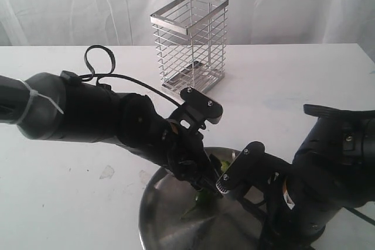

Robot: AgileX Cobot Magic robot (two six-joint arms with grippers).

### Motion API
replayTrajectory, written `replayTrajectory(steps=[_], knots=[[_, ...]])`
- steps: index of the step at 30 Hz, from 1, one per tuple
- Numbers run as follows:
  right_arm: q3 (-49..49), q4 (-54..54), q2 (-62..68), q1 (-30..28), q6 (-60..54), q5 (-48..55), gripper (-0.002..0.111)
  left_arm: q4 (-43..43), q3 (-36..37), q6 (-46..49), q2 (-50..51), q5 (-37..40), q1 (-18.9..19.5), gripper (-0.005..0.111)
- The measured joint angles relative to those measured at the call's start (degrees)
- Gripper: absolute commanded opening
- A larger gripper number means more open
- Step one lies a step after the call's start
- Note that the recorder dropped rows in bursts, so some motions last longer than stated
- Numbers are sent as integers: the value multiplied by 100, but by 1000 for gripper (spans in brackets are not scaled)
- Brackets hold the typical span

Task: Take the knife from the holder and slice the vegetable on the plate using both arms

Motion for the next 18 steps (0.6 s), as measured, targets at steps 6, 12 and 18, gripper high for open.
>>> replayTrajectory(steps=[6, 12, 18], knots=[[0, 0, 0, 0, 0, 0, 0, -25, 0, 0, 15, -32, 0, 63], [0, 0, 21, 0, 11, 65, 0, -102, -36, -27, 456, -312, -95, 60], [0, -21, 45, -22, 10, 84, 0, -152, -82, -27, 520, -364, -106, 60]])
